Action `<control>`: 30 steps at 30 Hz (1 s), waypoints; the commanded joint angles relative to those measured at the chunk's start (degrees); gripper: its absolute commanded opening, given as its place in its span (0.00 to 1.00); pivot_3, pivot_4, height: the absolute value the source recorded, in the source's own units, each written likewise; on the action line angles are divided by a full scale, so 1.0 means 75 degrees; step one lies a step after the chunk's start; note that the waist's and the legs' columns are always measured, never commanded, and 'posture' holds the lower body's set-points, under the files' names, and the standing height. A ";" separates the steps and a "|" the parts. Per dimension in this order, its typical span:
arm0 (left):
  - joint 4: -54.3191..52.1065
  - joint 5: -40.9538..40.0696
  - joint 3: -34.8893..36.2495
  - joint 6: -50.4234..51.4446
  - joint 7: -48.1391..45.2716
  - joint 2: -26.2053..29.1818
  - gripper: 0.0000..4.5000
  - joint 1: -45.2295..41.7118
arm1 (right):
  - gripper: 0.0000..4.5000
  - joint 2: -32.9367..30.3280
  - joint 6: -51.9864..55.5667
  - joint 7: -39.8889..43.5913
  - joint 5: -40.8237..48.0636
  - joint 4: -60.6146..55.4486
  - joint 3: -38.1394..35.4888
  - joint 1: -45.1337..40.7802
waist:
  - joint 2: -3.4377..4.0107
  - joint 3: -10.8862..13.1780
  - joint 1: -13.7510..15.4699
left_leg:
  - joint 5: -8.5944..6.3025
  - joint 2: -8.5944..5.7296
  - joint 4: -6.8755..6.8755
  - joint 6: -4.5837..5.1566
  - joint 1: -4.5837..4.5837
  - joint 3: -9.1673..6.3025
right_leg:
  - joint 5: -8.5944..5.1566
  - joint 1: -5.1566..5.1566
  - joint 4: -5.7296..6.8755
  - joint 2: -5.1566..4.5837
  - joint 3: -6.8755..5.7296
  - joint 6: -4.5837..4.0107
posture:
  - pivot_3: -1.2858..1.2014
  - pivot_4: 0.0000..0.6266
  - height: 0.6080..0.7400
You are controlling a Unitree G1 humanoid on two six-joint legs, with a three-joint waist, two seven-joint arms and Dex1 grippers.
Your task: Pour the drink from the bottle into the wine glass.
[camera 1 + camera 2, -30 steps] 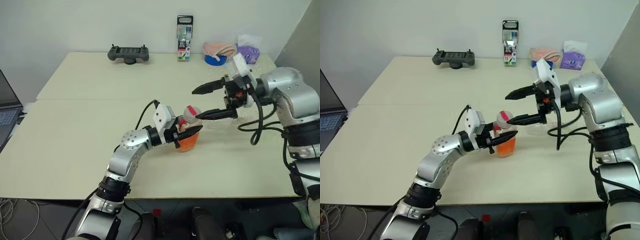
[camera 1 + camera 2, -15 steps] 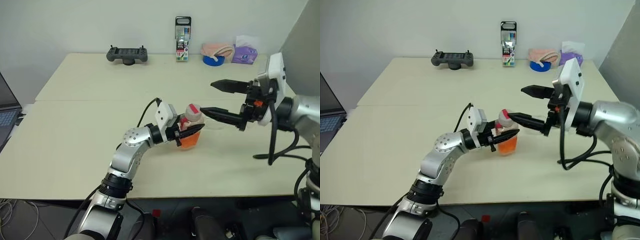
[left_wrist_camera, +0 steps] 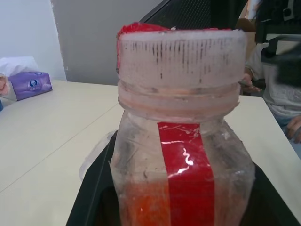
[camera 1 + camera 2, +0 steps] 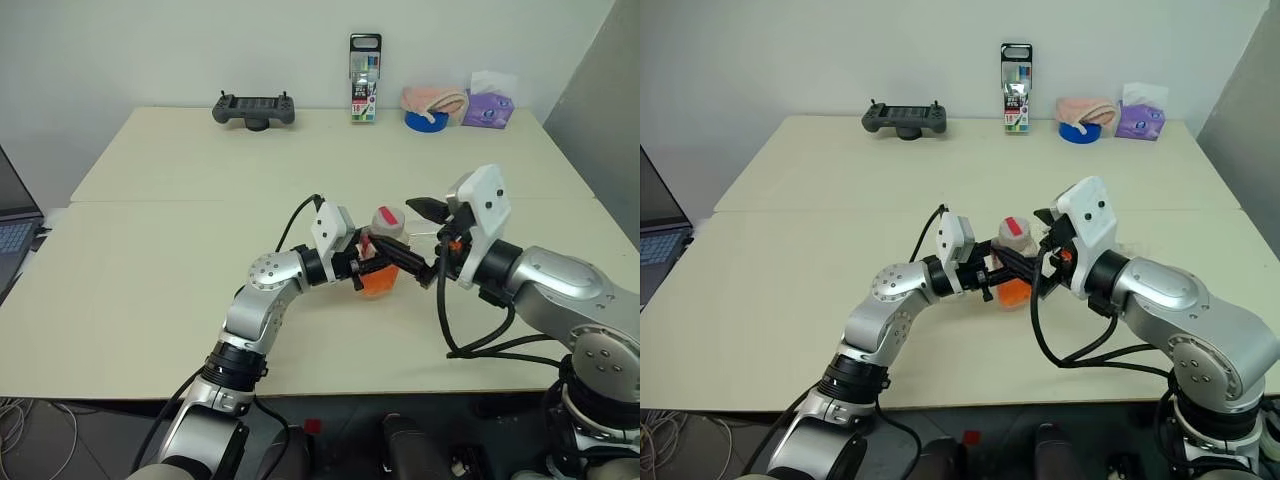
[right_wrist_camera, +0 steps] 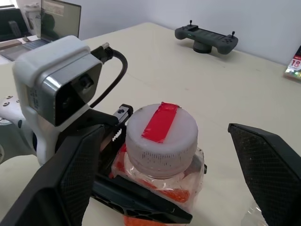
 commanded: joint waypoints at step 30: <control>-0.0479 -0.0052 0.0009 -0.0153 0.0155 0.0032 0.39 0.0129 | 1.00 0.0288 -0.1101 -0.0092 -0.1409 0.1050 0.0602 -0.0380 | 0.0001 0.0000 -0.0009 | 0.0000 0.0002 -0.0002 0.0001 0.0001 -0.0004 | 0.0003 -0.0001 0.0001 0.0005 -0.0002 -0.0005 | 0.52 0.24 1.00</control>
